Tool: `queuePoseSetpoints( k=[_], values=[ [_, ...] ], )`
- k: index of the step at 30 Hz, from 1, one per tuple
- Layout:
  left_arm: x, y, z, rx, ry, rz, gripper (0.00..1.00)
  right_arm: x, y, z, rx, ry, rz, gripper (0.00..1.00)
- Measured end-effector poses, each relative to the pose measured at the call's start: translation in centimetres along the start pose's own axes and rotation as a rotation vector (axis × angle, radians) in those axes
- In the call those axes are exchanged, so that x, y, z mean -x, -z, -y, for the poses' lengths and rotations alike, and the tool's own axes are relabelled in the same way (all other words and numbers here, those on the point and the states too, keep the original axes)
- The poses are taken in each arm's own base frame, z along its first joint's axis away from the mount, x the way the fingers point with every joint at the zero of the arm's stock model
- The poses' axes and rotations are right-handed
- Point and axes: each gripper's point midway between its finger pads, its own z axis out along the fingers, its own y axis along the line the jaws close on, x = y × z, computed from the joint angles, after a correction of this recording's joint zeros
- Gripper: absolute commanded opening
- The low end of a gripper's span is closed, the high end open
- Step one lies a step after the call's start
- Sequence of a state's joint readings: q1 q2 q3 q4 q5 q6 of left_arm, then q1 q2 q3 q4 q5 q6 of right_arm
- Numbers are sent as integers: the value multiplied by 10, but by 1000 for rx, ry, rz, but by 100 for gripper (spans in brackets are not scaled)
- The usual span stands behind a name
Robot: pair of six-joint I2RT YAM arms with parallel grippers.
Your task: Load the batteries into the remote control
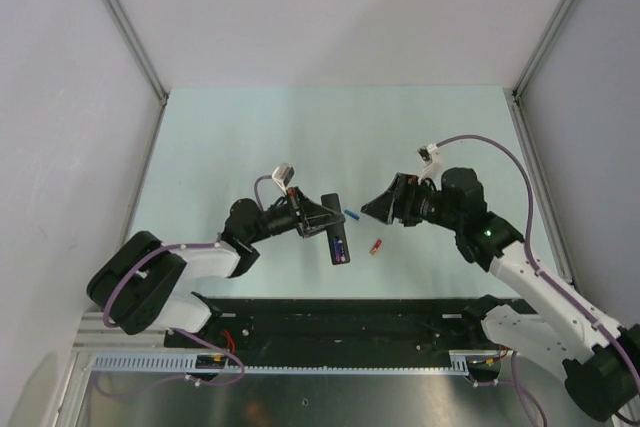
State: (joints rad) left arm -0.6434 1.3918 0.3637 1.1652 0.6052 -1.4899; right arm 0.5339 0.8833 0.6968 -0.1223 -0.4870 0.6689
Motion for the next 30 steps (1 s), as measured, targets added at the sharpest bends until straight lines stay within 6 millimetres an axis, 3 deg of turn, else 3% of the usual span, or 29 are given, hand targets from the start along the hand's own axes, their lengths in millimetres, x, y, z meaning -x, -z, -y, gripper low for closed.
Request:
queuePoseSetpoints(
  k=[3, 6, 8, 10, 15, 21, 30],
  values=[
    [3, 11, -8, 24, -2, 24, 0, 2, -11, 51, -245, -21, 7, 81],
    [5, 17, -9, 37, -24, 39, 0, -16, -23, 119, -509, -30, -72, 85],
    [6, 20, -8, 49, -54, 45, 0, -36, -18, 157, -660, -19, -150, 86],
    [6, 23, -8, 65, -84, 46, 0, -45, -10, 179, -761, 10, -193, 86],
    [4, 28, -17, 117, -121, 40, 0, -36, -9, 206, -889, 97, -231, 84],
    [5, 32, -29, 164, -122, 38, 0, -23, -25, 222, -929, 162, -274, 79],
    [6, 34, -30, 171, -132, 37, 0, -18, -41, 244, -954, 196, -342, 71]
  ],
)
